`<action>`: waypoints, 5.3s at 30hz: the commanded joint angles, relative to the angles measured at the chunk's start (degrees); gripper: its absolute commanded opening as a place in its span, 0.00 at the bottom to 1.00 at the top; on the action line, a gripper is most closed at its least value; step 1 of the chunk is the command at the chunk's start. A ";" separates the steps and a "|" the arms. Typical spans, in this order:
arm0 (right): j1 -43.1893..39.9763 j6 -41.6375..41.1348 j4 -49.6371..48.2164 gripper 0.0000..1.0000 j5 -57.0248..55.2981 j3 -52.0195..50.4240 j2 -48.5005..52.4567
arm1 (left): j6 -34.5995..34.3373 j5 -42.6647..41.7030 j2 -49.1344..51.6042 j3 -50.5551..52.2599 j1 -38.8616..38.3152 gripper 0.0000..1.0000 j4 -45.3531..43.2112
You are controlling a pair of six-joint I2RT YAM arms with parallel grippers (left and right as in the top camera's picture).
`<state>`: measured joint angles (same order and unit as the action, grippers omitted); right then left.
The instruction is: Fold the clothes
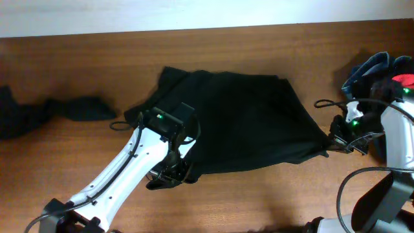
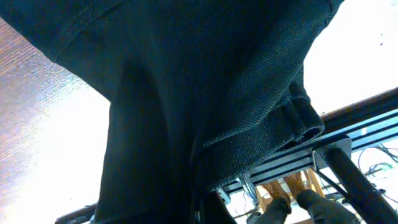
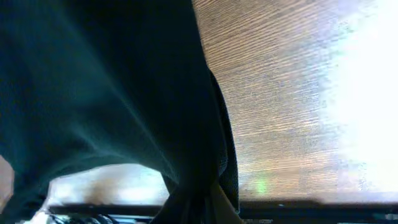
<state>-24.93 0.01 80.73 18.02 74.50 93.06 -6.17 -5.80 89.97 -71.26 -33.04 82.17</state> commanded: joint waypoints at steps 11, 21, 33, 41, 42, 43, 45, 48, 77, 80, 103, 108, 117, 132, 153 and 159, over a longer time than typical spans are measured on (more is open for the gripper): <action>6.19 1.25 -1.62 0.38 -2.86 1.07 -0.72 | -0.87 -0.85 -0.98 -1.11 -0.20 0.52 1.11; 6.19 1.29 -18.47 0.58 8.26 1.11 -0.72 | -0.87 2.97 -0.98 -1.11 1.42 0.53 -17.84; 13.09 3.04 -49.07 0.73 1.46 1.11 1.16 | 2.84 8.57 2.73 -1.11 15.23 0.70 -54.27; 15.26 4.35 -52.48 0.75 0.11 2.29 6.95 | 3.45 -9.86 16.39 -10.29 25.86 0.70 -55.78; 15.30 4.83 -52.50 0.75 0.09 2.91 7.74 | 3.48 -10.95 18.60 -12.85 26.73 0.70 -54.47; 15.32 5.64 -52.46 0.75 0.11 3.74 8.70 | 4.09 -12.11 21.03 -16.02 27.54 0.70 -52.76; 15.34 6.86 -52.48 0.75 -0.09 5.42 10.54 | 5.73 -13.81 25.94 -22.75 28.37 0.70 -48.87; 15.43 8.57 -52.43 0.75 -0.04 8.20 13.55 | 7.78 -13.94 32.17 -31.76 28.44 0.70 -43.74; 18.18 14.53 -61.20 0.74 -0.13 10.69 26.32 | 8.48 -12.61 45.09 -37.38 26.36 0.68 -48.81; 18.16 14.56 -60.81 0.74 0.37 10.69 26.60 | 8.85 -12.41 45.09 -37.38 26.10 0.56 -48.78; 18.18 14.58 -60.24 0.70 1.64 10.58 29.27 | 8.83 -12.02 49.46 -37.38 25.94 0.39 -49.05; 18.16 14.56 -61.11 0.66 1.38 10.58 29.79 | 8.83 -12.02 49.46 -37.38 25.94 0.25 -48.98; 17.94 14.47 -62.90 0.66 0.92 10.58 31.19 | 8.85 -12.00 49.46 -37.38 25.94 0.25 -48.04; 14.49 5.01 -63.89 0.67 1.70 10.58 31.19 | 8.85 -12.00 49.46 -37.38 25.94 0.24 -47.87; 14.40 3.54 -63.65 0.66 5.79 10.58 31.19 | 8.83 -12.00 49.46 -37.38 25.94 0.24 -47.41; 14.40 3.52 -63.60 0.66 6.51 10.58 31.19 | 8.83 -12.00 49.46 -37.38 25.94 0.24 -47.39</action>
<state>-10.37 4.01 17.06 22.85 84.16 123.72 2.37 -17.61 137.75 -108.33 -7.11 34.04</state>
